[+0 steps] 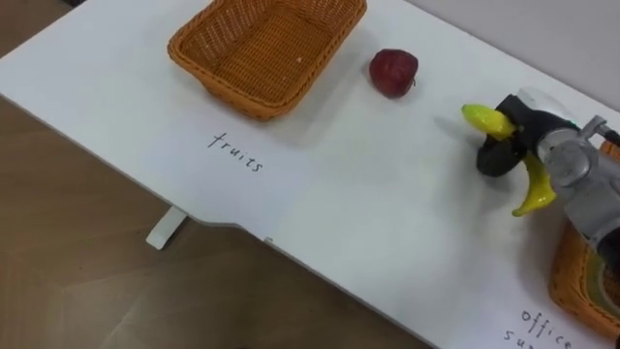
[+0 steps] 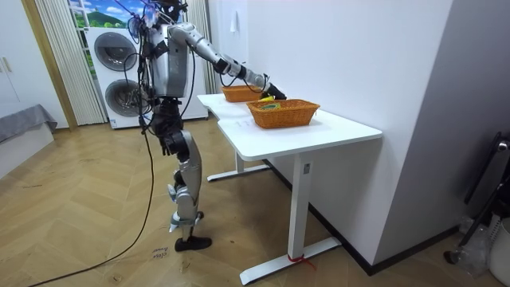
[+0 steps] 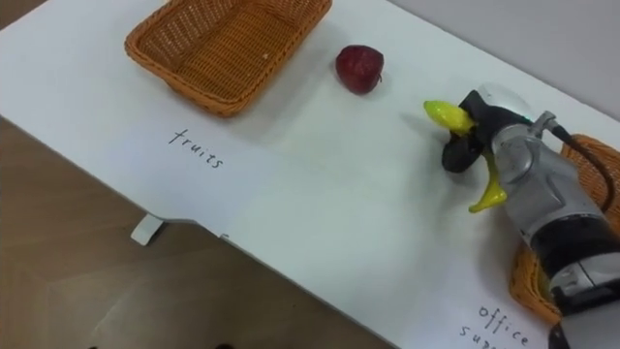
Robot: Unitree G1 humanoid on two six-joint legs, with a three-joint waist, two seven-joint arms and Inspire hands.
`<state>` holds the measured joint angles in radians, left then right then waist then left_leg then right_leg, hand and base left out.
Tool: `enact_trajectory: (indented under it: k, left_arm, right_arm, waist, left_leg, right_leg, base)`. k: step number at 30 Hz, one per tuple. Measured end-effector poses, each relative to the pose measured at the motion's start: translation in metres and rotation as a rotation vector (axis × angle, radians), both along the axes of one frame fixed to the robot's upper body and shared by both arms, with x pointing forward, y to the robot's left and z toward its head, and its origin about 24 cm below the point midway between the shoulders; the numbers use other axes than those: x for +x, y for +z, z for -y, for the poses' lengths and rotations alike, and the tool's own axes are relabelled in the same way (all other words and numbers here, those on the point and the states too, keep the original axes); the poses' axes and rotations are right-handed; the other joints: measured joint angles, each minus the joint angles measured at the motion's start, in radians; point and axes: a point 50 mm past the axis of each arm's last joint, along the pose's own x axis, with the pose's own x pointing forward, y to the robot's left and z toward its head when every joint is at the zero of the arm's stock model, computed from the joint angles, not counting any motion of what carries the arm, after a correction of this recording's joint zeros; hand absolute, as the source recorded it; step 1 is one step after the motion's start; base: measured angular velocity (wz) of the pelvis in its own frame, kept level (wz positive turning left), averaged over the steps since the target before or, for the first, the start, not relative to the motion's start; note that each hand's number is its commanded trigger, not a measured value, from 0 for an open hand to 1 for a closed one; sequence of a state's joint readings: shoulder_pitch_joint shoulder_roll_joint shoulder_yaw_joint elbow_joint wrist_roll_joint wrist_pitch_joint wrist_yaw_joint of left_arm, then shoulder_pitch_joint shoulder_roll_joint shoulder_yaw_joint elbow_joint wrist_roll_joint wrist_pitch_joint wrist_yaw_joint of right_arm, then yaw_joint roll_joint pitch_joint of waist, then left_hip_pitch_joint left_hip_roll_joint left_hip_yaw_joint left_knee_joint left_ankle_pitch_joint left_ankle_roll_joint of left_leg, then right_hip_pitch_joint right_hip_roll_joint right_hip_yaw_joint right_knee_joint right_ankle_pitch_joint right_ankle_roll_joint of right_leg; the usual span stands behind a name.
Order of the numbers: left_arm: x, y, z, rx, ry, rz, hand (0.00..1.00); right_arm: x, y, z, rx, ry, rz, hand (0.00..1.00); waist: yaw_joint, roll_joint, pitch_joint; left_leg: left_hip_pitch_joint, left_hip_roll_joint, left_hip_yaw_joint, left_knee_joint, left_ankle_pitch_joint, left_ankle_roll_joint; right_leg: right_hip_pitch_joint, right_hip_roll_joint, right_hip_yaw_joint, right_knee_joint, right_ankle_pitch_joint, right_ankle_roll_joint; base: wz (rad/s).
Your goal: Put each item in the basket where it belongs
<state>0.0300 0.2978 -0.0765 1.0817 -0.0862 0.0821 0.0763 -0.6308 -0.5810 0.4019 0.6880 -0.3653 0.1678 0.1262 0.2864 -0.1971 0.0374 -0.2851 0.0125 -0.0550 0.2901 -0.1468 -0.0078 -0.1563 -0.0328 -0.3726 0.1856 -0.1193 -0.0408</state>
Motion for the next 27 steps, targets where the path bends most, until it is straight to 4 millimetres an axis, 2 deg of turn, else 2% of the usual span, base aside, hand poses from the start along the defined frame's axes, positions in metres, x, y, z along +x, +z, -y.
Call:
enact_trajectory:
  k: [1,6,8,14,19,23,27]
  left_arm:
    - [-0.001,0.0,-0.001,-0.001,0.012,0.001,0.0]
    - [-0.003,-0.001,0.0,-0.016,0.058,0.021,0.0]
    - [-0.01,-0.001,-0.002,-0.014,0.072,0.021,0.0]
    - [-0.037,-0.004,-0.006,-0.008,0.121,-0.025,0.0]
    - [-0.051,-0.006,-0.007,-0.013,0.148,-0.052,0.0]
    - [-0.064,-0.007,-0.006,-0.032,0.161,-0.074,0.0]
    - [-0.068,-0.007,-0.005,-0.045,0.168,-0.079,0.0]
  right_arm:
    - [0.0,0.003,-0.007,0.007,0.036,0.018,1.0]
    - [-0.004,0.012,-0.03,0.032,0.148,0.07,1.0]
    - [-0.007,0.019,-0.043,0.045,0.211,0.098,1.0]
    - [-0.01,0.044,-0.065,0.034,0.324,0.182,1.0]
    - [-0.011,0.065,-0.068,0.061,0.341,0.248,1.0]
    - [-0.016,0.084,-0.078,0.104,0.391,0.312,1.0]
    - [-0.021,0.094,-0.087,0.127,0.439,0.342,1.0]
  waist:
    - [-0.012,0.002,-0.001]
    - [-0.02,0.004,-0.003]
    - [-0.033,0.005,-0.0119]
    - [-0.064,0.007,-0.027]
    - [-0.07,0.01,-0.0313]
    - [-0.082,0.016,-0.0327]
    - [-0.084,0.017,-0.0343]
  left_leg:
    - [0.005,0.0,0.002,-0.002,0.0,0.0]
    - [0.048,0.0,0.012,-0.025,0.002,0.002]
    - [0.08,-0.003,0.012,-0.044,0.003,0.002]
    - [0.161,-0.011,0.009,-0.071,0.003,0.007]
    - [0.183,-0.013,0.001,-0.074,0.0,0.011]
    - [0.189,-0.028,-0.004,-0.067,-0.001,0.017]
    - [0.198,-0.036,-0.007,-0.067,0.001,0.022]
  right_leg:
    - [0.005,0.0,0.0,0.0,0.0,0.0]
    - [0.033,-0.002,0.011,-0.003,-0.001,0.002]
    - [0.057,-0.004,0.012,-0.003,-0.005,0.009]
    - [0.138,-0.012,0.011,-0.018,-0.012,0.02]
    - [0.163,-0.016,0.015,-0.018,-0.016,0.027]
    - [0.177,-0.023,0.013,-0.019,-0.022,0.034]
    - [0.193,-0.027,0.01,-0.029,-0.028,0.04]
  base:
    - [-0.04]
    - [-0.04]
    - [0.0]
    - [0.06]
    - [0.02]
    - [0.06]
    - [0.08]
